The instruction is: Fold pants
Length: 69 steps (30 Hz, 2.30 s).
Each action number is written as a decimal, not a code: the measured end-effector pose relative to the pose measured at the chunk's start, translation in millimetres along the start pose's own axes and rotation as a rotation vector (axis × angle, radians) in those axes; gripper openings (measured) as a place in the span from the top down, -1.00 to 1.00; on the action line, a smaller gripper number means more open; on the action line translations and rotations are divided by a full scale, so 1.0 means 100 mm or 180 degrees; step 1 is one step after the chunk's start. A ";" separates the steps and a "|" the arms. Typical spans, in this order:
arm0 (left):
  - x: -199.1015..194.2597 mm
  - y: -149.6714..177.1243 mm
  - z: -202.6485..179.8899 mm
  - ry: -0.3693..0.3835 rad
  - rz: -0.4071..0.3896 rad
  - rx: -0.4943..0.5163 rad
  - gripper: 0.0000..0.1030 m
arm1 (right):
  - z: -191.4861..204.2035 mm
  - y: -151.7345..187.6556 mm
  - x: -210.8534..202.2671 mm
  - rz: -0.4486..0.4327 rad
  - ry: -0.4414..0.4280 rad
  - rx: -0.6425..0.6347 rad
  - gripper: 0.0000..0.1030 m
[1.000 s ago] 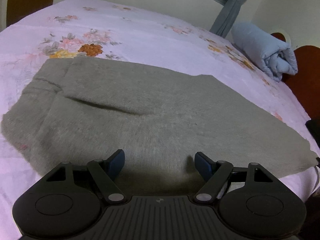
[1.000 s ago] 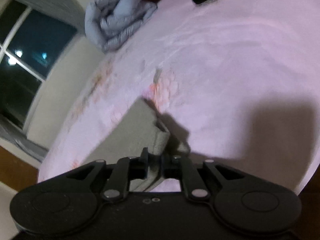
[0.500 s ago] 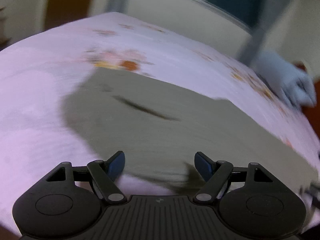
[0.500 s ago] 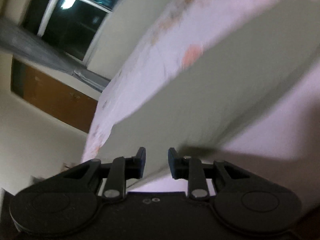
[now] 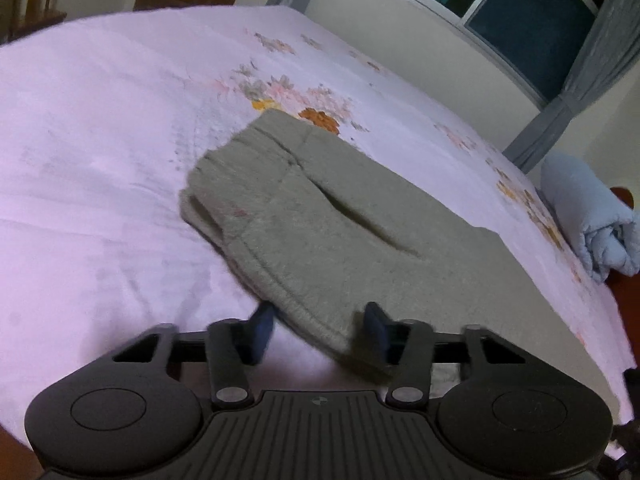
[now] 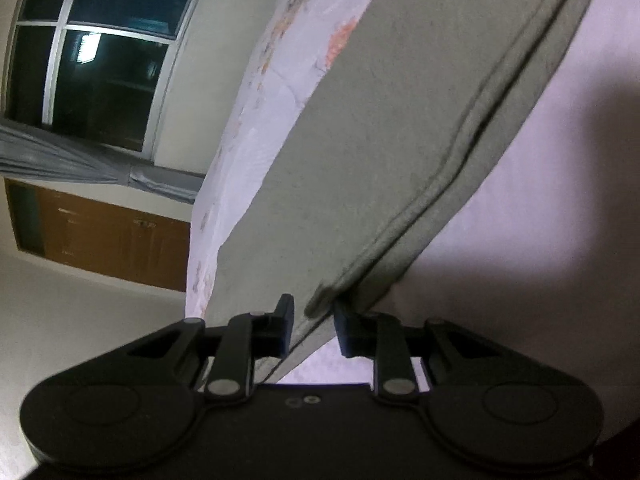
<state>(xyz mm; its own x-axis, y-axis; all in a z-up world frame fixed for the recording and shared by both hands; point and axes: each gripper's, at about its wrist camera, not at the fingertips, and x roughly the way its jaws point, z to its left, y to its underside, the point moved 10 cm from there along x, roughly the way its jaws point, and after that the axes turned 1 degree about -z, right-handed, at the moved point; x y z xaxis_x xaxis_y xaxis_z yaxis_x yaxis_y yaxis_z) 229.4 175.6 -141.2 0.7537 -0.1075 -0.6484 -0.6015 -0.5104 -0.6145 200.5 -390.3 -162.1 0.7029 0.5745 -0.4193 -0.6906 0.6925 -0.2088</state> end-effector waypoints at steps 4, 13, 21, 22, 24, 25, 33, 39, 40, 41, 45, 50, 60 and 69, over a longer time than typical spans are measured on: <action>0.06 -0.10 -0.02 0.0107 0.0006 -0.0105 0.70 | 0.05 0.02 0.06 -0.0080 0.0019 -0.0023 1.00; 0.07 -0.01 0.09 0.0166 0.0034 -0.0108 0.74 | -0.07 0.13 0.12 -0.0081 0.0318 -0.0372 1.00; -0.30 -0.21 -0.05 -0.0095 -0.0272 0.0212 0.37 | 0.34 -0.09 -0.46 -0.0259 0.0414 -0.0960 0.61; -0.30 -0.22 -0.18 -0.0098 -0.0310 0.0313 0.37 | 0.37 -0.18 -0.46 -0.0316 0.0463 -0.1071 0.60; -0.26 -0.20 -0.39 -0.0086 -0.0355 0.0412 0.37 | 0.34 -0.33 -0.41 -0.0354 0.0619 -0.1296 0.58; -0.22 -0.19 -0.45 -0.0106 -0.0355 0.0449 0.37 | 0.26 -0.38 -0.30 -0.0237 0.0823 -0.1437 0.58; -0.51 -0.29 -0.14 -0.0817 -0.0566 0.0578 0.37 | 0.21 -0.92 -0.85 -0.0480 0.1023 -0.1856 0.14; -0.51 -0.57 -0.38 -0.0591 -0.0754 0.0512 0.36 | -0.35 -2.24 -1.59 -0.1155 0.1396 -0.1432 0.06; -0.45 -0.56 -0.44 -0.0517 -0.0730 0.0473 0.36 | -0.48 -2.37 -1.71 -0.1202 0.1393 -0.1253 0.07; -0.39 -0.52 -0.50 -0.0451 -0.0698 0.0443 0.36 | -0.56 -2.45 -1.77 -0.1264 0.1347 -0.1105 0.08; -0.02 -0.34 -0.69 -0.0233 -0.0442 0.0456 0.36 | -1.00 -2.53 -2.05 -0.1333 0.1272 -0.0715 0.07; 0.31 -0.04 -0.66 -0.0192 -0.0080 0.0335 0.36 | -1.31 -2.69 -1.82 -0.1022 0.0755 -0.0447 0.06; 0.32 0.01 -0.66 -0.0192 -0.0068 0.0329 0.30 | -1.10 -2.87 -1.44 -0.0100 0.0279 -0.0764 0.17; 0.39 -0.02 -0.73 -0.0222 -0.0047 0.0348 0.04 | -0.87 -2.83 -1.38 0.0111 0.0567 -0.1537 0.92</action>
<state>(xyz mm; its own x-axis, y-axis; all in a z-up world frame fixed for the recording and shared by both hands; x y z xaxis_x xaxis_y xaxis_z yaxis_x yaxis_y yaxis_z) 279.7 110.1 -132.3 0.7447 -0.0389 -0.6662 -0.6185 -0.4152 -0.6671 284.1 -703.4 -122.4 0.6672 0.4814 -0.5684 -0.7426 0.3698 -0.5584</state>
